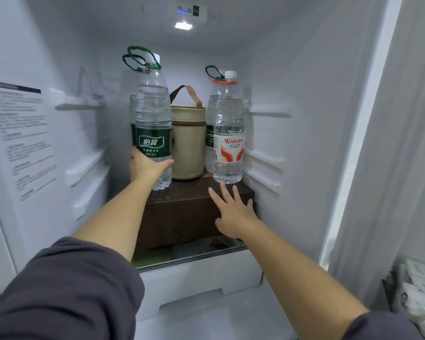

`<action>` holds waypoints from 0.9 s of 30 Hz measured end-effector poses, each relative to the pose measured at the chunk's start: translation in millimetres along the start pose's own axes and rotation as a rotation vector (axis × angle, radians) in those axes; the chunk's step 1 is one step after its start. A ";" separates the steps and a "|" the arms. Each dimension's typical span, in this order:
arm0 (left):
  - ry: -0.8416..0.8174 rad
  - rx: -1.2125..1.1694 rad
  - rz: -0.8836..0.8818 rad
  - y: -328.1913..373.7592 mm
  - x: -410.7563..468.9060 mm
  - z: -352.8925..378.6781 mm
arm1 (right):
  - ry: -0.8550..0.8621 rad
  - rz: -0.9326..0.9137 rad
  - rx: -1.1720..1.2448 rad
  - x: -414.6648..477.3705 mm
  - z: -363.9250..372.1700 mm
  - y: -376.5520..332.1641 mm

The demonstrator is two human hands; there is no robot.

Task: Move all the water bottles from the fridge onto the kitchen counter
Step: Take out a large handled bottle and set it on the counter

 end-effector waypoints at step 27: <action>-0.219 -0.035 0.171 11.5 -72.9 -22.5 | -0.218 0.014 0.081 1.8 -29.7 -5.9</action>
Point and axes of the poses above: each hand's wrist, its own x-axis towards the middle knuckle, its own z-axis out of the palm, y = z × x, the point moved 6 cm from there along x, towards the middle knuckle, and after that the axes turned 6 degrees about -y, right-handed, at the moved point
